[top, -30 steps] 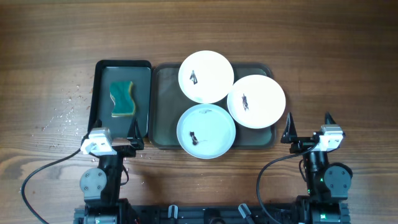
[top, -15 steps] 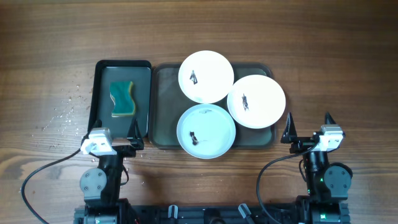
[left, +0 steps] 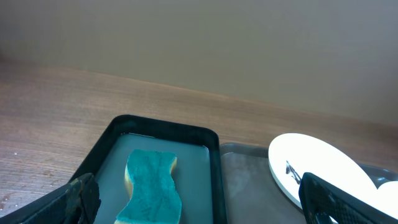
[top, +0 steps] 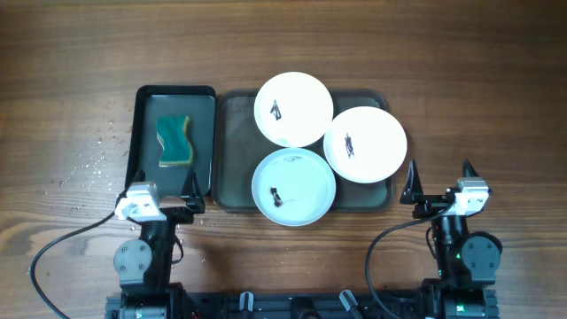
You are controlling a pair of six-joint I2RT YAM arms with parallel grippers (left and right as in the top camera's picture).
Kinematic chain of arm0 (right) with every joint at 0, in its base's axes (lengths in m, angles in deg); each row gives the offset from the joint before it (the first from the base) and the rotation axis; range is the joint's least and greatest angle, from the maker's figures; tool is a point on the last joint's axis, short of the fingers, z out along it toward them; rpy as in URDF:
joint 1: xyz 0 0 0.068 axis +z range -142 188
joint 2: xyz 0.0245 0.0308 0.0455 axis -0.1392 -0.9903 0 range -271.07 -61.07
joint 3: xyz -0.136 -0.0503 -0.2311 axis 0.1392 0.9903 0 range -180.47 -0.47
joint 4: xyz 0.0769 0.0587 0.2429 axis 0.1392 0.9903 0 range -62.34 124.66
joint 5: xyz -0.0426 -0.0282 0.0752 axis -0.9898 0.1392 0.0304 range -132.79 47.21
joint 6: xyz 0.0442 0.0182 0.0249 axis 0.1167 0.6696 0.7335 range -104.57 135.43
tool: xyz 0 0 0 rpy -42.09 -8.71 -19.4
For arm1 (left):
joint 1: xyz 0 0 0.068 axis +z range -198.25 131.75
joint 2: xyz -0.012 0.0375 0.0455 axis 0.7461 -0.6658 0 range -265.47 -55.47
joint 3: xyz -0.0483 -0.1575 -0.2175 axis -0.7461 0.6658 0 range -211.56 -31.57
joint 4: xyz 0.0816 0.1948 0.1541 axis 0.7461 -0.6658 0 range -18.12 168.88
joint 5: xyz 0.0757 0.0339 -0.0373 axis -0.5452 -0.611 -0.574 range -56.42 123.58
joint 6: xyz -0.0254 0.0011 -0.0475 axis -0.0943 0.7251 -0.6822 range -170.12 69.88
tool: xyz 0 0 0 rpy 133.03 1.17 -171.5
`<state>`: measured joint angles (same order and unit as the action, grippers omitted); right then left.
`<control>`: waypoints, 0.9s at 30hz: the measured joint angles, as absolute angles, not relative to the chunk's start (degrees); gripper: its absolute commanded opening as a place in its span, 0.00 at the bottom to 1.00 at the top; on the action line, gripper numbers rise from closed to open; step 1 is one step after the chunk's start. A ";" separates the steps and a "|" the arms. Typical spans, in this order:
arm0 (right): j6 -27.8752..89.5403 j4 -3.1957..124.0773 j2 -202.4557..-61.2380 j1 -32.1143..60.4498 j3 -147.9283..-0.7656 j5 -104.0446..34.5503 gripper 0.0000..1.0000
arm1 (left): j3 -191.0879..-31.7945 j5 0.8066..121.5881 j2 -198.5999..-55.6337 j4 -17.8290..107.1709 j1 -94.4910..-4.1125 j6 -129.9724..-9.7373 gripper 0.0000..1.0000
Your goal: Clean dirty plates on tray and stack at the side
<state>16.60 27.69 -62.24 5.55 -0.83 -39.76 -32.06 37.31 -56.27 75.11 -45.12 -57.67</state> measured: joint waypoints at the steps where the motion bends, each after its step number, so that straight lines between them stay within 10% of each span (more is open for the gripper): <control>1: 16.60 27.69 -62.24 5.55 -0.83 -39.76 1.00 | -32.06 37.33 -56.27 75.11 -45.12 -57.65 1.00; 27: 16.60 27.69 -62.24 5.55 -0.83 -39.76 1.00 | -32.06 37.33 -56.27 75.11 -45.12 -57.67 1.00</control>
